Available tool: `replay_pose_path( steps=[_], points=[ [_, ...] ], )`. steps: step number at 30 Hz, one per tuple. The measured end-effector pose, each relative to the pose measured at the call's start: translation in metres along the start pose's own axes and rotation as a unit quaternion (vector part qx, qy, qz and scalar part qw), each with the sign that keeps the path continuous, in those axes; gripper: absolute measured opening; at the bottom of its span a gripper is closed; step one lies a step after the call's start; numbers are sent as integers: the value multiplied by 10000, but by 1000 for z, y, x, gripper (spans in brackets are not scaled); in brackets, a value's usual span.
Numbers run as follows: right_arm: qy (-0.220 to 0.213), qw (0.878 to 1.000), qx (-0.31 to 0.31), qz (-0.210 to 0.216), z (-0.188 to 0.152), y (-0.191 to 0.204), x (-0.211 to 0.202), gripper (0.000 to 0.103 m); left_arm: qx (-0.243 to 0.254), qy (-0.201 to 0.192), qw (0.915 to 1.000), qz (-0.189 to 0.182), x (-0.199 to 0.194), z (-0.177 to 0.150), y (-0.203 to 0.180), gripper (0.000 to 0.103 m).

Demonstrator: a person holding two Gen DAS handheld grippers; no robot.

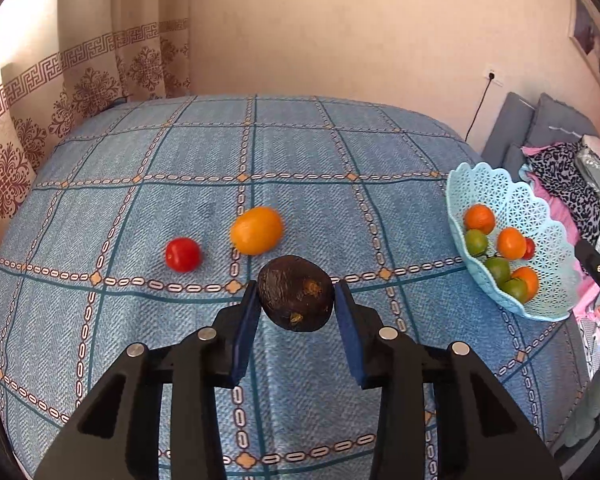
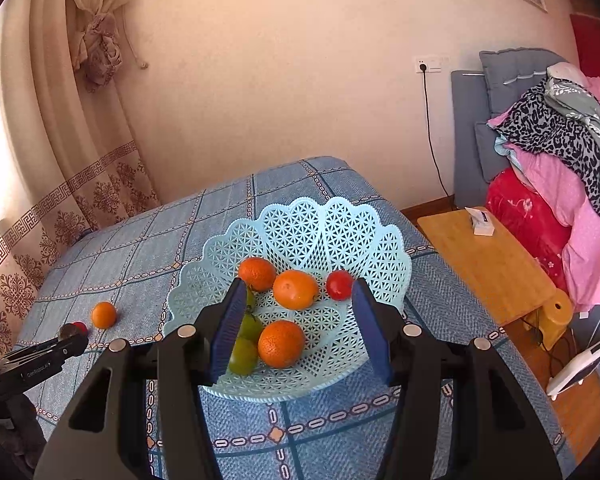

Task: Organize fruits
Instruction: 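Lower the avocado into the basket and open the left tool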

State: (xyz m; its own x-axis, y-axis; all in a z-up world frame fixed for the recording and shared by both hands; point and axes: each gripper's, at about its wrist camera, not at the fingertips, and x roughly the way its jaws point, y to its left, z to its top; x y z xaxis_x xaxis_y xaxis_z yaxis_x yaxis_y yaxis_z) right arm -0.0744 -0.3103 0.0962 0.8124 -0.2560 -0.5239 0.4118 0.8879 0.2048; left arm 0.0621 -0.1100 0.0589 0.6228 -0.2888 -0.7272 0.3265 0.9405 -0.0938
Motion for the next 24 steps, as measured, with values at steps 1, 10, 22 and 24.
replay_pose_path(
  steps=[1, 10, 22, 24],
  points=[
    [-7, 10000, 7, -2, 1, -1, 0, 56, 76, -33, 9999, -68, -1, 3, -8, 38],
    [-88, 9997, 185, -95, 10, -18, -5, 56, 664, -82, 9956, -653, 0, 17, -82, 38],
    [-164, 9990, 325, -276, 15, -35, -10, 56, 1302, -7, 9836, -1245, 17, 26, -158, 38],
    [-166, 9988, 365, -285, 16, -38, -10, 56, 1351, 21, 9822, -1307, 21, 26, -165, 38]
  ],
)
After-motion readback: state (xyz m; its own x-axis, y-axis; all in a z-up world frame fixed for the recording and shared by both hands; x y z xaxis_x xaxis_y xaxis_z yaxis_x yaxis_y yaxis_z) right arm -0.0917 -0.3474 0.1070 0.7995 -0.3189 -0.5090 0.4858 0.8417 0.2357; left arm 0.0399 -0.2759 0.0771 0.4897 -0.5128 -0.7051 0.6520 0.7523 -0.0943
